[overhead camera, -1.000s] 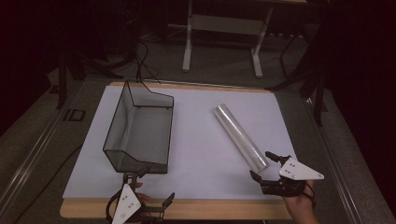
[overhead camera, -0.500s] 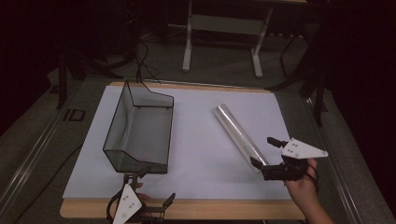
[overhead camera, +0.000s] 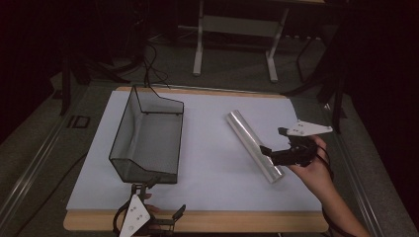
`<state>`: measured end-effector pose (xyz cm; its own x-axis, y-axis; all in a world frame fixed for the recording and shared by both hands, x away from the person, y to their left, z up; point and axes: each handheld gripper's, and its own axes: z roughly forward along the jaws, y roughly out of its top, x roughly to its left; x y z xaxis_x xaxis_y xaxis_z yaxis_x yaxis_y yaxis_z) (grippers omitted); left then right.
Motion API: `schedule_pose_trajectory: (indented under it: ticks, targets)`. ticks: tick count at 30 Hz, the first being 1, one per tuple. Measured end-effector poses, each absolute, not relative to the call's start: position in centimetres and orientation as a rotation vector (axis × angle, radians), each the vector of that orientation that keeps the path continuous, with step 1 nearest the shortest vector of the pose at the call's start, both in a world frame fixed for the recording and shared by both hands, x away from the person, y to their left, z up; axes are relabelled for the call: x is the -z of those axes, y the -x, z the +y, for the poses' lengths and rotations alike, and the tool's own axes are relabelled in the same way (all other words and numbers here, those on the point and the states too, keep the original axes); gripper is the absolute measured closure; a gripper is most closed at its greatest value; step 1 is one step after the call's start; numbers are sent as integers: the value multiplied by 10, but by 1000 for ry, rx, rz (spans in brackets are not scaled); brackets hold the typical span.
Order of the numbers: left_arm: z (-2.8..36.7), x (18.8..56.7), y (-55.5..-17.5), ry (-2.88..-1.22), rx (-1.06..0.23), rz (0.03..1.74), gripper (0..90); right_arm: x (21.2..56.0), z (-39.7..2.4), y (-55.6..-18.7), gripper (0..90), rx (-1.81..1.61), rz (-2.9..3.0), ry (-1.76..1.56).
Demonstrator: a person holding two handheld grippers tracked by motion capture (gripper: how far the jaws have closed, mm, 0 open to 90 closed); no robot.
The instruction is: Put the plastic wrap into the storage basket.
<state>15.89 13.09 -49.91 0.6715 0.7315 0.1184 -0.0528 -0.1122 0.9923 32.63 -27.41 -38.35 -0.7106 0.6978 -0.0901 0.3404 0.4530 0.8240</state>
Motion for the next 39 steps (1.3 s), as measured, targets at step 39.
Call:
schedule_pose_trajectory:
  ticks: [39]
  targets:
    - [131, 500, -159, -1573, -733, 572, 2, 468, -232, -447, 96, -719, 2569, -1150]
